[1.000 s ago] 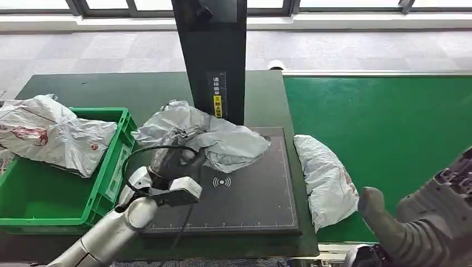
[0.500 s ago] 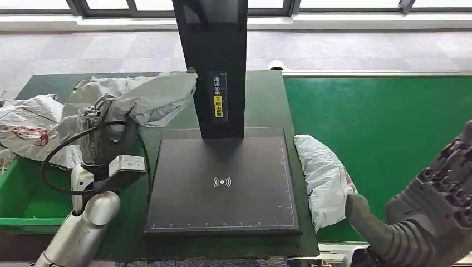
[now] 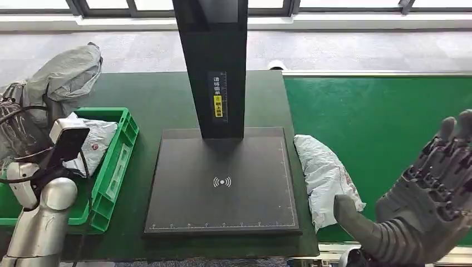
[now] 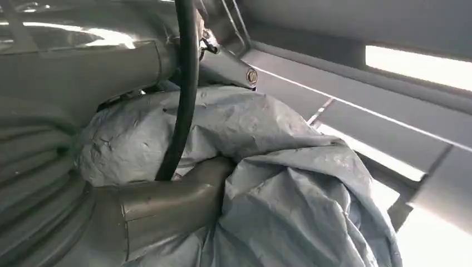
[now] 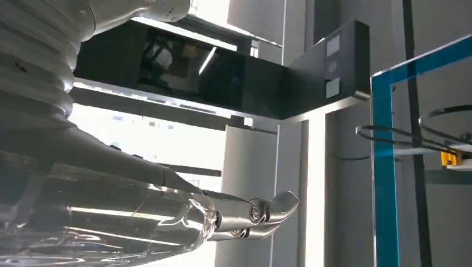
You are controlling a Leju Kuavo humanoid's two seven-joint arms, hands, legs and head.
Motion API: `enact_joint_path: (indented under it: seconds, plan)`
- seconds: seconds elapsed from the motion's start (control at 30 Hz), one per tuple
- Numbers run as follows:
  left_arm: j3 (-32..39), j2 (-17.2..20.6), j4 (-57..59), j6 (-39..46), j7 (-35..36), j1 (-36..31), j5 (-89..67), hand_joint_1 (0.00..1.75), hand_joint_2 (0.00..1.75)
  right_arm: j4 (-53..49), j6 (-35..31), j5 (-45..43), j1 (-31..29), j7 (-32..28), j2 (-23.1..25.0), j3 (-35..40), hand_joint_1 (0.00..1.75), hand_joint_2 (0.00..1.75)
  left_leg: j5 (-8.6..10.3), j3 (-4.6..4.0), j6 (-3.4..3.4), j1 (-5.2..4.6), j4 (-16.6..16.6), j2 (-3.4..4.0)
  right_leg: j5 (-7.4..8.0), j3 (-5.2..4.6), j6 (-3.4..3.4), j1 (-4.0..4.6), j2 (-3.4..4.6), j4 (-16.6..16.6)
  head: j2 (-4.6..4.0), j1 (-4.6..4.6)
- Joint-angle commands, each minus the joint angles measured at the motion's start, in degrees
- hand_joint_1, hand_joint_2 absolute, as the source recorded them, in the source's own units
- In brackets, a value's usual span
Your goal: Moved the parcel from conveyor to table for the left to box.
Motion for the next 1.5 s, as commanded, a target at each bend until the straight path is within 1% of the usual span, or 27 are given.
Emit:
enact_joint_path:
  seconds: [0.03,0.2,0.3,0.33,0.37,0.4,0.5,0.63,0.67,0.73,0.9,0.97,1.07,1.17,1.33,1.37,1.4,1.43,1.47,1.5]
  plan:
    - [6.36,2.01,9.07,-0.48,2.98,-2.11,-3.57,1.75,1.75,3.05,-1.00,0.07,-1.00,0.19,-1.97,2.31,0.00,1.75,0.04,0.09,0.02,-0.02,-0.10,0.10,0.06,0.05,-0.01,-0.02,0.09,-0.08,0.00,0.00]
    - [7.85,3.02,14.48,-4.04,9.53,-2.31,-11.11,1.75,1.75,2.48,-1.10,0.50,-0.02,0.68,-1.40,1.82,0.00,1.75,0.09,0.15,0.02,-0.04,-0.22,0.08,0.09,0.10,-0.03,-0.03,0.08,-0.17,0.00,0.00]
    - [8.06,2.85,16.91,-4.59,9.85,-2.83,-10.71,1.75,1.75,2.44,-0.97,0.74,0.02,0.88,-1.22,1.54,0.00,1.75,0.04,0.12,0.00,-0.01,-0.12,0.05,0.05,0.09,-0.03,-0.01,0.06,-0.10,0.00,0.00]
    - [8.13,2.46,18.06,-4.78,10.43,-3.35,-10.79,1.29,1.75,2.44,-0.84,0.98,0.06,1.03,-0.99,1.23,0.00,1.75,0.08,0.12,0.01,-0.01,-0.17,0.03,0.07,0.08,-0.03,0.00,0.03,-0.15,0.00,0.00]
    - [8.13,2.46,18.06,-4.78,10.43,-3.35,-10.79,0.05,1.75,2.44,-0.84,0.98,0.06,1.03,-0.99,1.23,0.00,1.75,0.05,0.09,0.01,-0.03,-0.09,-0.01,0.03,0.06,-0.02,-0.03,-0.01,-0.07,0.00,0.00]
    - [7.99,2.21,18.04,-4.71,10.46,-3.47,-10.80,0.00,1.75,2.43,-0.83,0.99,0.04,1.04,-1.01,1.20,0.00,1.75,0.06,0.07,0.01,0.02,-0.10,0.00,0.06,0.06,-0.02,0.03,-0.01,-0.12,0.00,0.00]
    - [7.83,2.00,18.11,-4.73,10.46,-3.48,-10.81,0.00,1.75,2.42,-0.85,0.99,0.05,1.04,-1.00,1.16,0.00,1.75,0.03,0.04,0.02,0.00,-0.04,-0.01,0.02,0.04,0.00,0.02,-0.02,-0.05,0.00,0.00]
    - [6.23,1.75,19.82,-4.49,9.98,-5.28,-10.08,0.00,1.75,2.10,-1.53,1.63,0.87,0.91,-0.74,0.43,0.00,1.75,0.05,0.04,0.03,0.00,-0.07,-0.06,0.02,0.05,-0.01,0.00,-0.06,-0.07,0.02,0.00]
    - [5.64,1.81,20.40,-4.07,9.63,-5.79,-8.94,0.00,0.00,2.04,-1.69,1.77,0.94,0.85,-0.70,0.35,0.00,1.75,0.07,0.05,0.03,0.00,-0.11,-0.08,0.05,0.07,-0.01,0.01,-0.08,-0.12,0.00,0.00]
    - [3.89,2.33,21.45,-2.96,8.94,-6.70,-7.49,0.00,0.00,1.77,-2.04,1.90,1.06,0.81,-0.55,0.13,0.00,1.75,0.12,0.01,0.02,0.02,-0.13,-0.16,0.07,0.06,-0.02,0.02,-0.16,-0.16,0.00,0.00]
    - [1.89,2.65,21.80,-2.57,9.01,-7.82,-6.37,0.00,0.00,2.06,-2.41,1.94,1.21,0.74,-0.83,-0.04,0.00,1.75,0.08,0.00,0.01,0.02,-0.04,-0.14,0.04,0.02,-0.01,0.02,-0.14,-0.09,0.00,0.00]
    - [0.96,2.86,21.69,-1.13,8.72,-8.09,-5.80,0.00,0.00,2.25,-2.87,1.87,1.02,0.34,-0.96,0.10,0.00,1.75,0.06,0.00,0.01,0.03,-0.02,-0.12,0.03,0.00,-0.01,0.03,-0.11,-0.06,0.00,0.00]
    - [0.37,2.79,21.42,-1.12,8.51,-8.23,-4.99,0.00,0.00,2.23,-3.17,1.87,0.97,0.27,-1.10,0.12,0.00,1.75,0.03,0.00,0.01,0.03,0.00,-0.08,0.02,-0.01,-0.01,0.03,-0.07,-0.05,0.00,0.00]
    - [-0.12,2.02,20.16,1.53,6.12,-8.35,-1.00,0.00,0.00,2.34,-3.87,2.22,1.06,0.08,-1.42,0.04,0.00,1.75,0.09,0.01,0.04,0.01,-0.09,-0.14,0.05,0.04,0.00,0.02,-0.13,-0.14,0.00,0.00]
    - [0.07,1.66,18.97,1.53,5.37,-8.04,0.03,0.00,0.00,2.46,-4.03,2.26,1.14,0.01,-1.54,-0.17,0.00,1.75,0.03,-0.01,0.02,0.03,0.01,-0.06,0.03,-0.01,0.00,0.03,-0.05,-0.07,0.00,0.00]
    - [1.29,0.81,17.83,1.53,3.03,-7.66,1.97,0.00,0.00,2.48,-4.51,2.22,1.17,-0.01,-1.57,-0.33,0.00,1.75,0.07,-0.01,0.03,0.01,-0.05,-0.09,0.05,-0.01,0.00,0.01,-0.08,-0.09,0.00,0.00]
    - [1.94,-0.36,16.78,1.53,-1.31,-7.45,8.05,0.00,0.00,2.55,-5.31,1.88,1.21,-0.11,-1.78,-0.44,0.00,1.75,0.03,-0.01,0.02,0.03,0.00,-0.05,0.03,-0.02,0.00,0.03,-0.04,-0.06,0.00,0.00]
    - [1.53,-0.69,16.59,1.53,-2.06,-7.40,9.72,0.00,0.00,2.61,-5.47,1.77,1.25,-0.19,-2.12,-0.57,0.00,1.75,0.08,-0.01,0.04,0.01,-0.06,-0.08,0.07,-0.01,0.00,0.02,-0.07,-0.12,0.00,0.00]
    - [0.02,-0.91,15.04,1.21,-4.20,-6.89,15.63,0.00,0.00,2.72,-6.08,1.89,1.45,-0.31,-2.22,-0.93,0.00,1.75,0.04,-0.01,0.02,0.02,-0.01,-0.08,0.04,-0.02,0.00,0.03,-0.07,-0.08,0.00,-0.02]
    - [-3.29,-0.18,12.60,-1.54,-7.02,-6.03,21.78,0.00,0.00,2.85,-6.99,2.09,1.84,-0.42,-2.55,-1.30,0.00,1.75,0.09,-0.03,0.05,0.03,-0.06,-0.16,0.06,0.01,0.01,0.04,-0.15,-0.16,0.00,0.00]
